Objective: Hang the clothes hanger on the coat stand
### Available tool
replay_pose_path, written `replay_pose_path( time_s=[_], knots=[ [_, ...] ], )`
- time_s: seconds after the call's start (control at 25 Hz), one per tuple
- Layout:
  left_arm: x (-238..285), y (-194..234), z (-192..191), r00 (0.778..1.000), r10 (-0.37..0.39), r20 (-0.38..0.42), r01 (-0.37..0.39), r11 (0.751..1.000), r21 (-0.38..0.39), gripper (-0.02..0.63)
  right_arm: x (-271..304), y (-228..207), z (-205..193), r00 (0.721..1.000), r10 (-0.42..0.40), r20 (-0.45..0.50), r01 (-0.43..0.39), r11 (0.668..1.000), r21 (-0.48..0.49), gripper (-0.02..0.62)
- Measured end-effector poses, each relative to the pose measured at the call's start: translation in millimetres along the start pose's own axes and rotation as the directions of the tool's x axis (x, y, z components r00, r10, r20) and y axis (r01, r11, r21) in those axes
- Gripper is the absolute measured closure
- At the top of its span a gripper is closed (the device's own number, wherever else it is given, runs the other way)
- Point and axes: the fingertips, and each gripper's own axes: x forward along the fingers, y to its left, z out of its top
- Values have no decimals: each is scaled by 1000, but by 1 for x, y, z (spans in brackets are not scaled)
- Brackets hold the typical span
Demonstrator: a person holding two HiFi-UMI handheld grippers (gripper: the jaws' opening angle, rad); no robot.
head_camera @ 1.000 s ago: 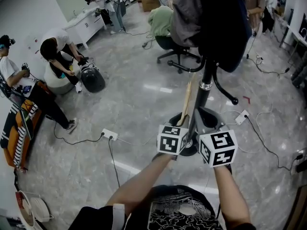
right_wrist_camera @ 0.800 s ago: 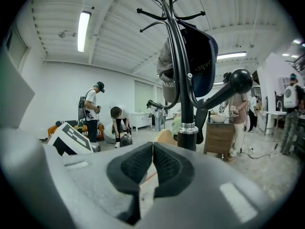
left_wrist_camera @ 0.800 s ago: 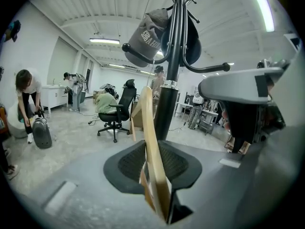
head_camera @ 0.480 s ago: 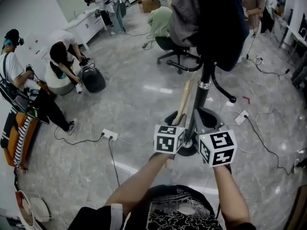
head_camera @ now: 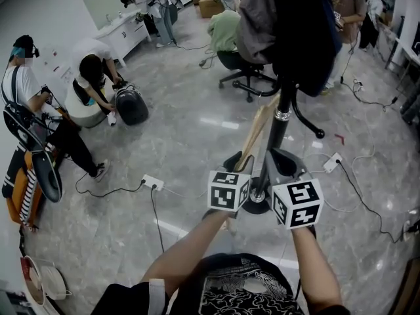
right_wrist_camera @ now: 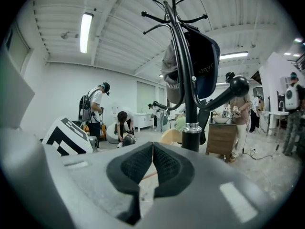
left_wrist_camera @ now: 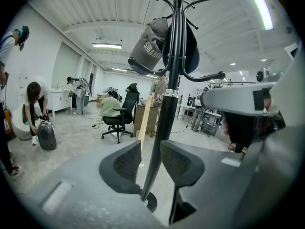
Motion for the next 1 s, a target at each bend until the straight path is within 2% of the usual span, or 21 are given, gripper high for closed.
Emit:
replay_pose_path(
  time_s=[0.36,1.0],
  knots=[
    [-21,-7,15,999,-2,40,2,1000,4,499,-9,10,2,1000,11,0,-11,1000,-9,594],
    [-64,-40,58,988,-52,148,46,998,42,499,-28,24,9,999,25,22,-25,999,-27,594]
  ],
)
